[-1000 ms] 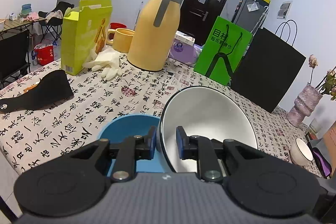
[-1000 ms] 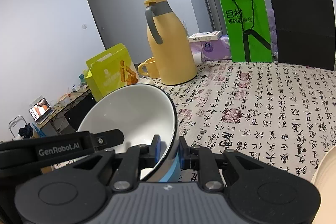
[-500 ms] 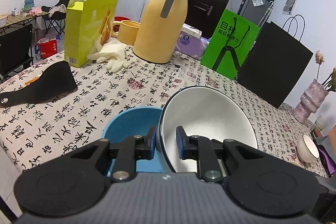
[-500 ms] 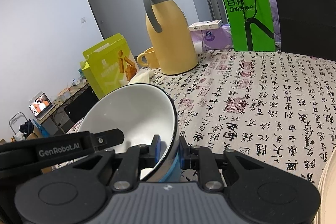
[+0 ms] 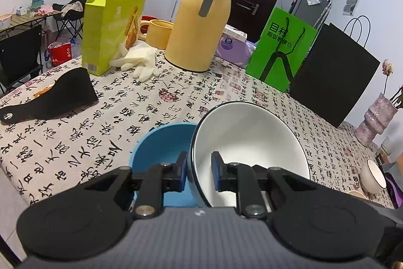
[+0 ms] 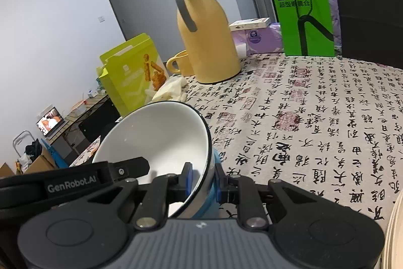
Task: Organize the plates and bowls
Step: 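Lower the large white bowl into the blue bowl with both grippers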
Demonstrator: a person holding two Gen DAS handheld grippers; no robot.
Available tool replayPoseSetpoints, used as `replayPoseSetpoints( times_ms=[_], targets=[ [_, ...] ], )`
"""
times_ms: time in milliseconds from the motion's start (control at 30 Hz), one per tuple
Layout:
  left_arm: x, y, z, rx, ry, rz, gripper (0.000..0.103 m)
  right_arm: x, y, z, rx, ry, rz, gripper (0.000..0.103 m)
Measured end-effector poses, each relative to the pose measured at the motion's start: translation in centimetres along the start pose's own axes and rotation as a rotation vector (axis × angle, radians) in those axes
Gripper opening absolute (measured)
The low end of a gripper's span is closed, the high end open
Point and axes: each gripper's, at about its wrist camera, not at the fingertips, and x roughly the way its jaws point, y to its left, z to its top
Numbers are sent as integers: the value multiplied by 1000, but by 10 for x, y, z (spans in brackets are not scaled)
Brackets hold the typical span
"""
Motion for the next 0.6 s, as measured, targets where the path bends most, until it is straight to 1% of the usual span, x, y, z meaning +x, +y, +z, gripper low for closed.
replayPoseSetpoints(
  times_ms=[100, 200, 367, 600],
  targets=[
    [-3, 3, 0, -3, -10, 15, 19, 2, 7, 2, -23, 0, 6, 17],
    [-2, 10, 2, -14, -4, 34, 19, 9, 14, 4, -40, 19, 14, 17],
    [6, 17, 0, -19, 35, 59, 19, 22, 17, 0, -50, 62, 14, 17],
    [18, 22, -4, -21, 82, 55, 19, 29, 17, -2, -67, 94, -8, 17]
  ],
)
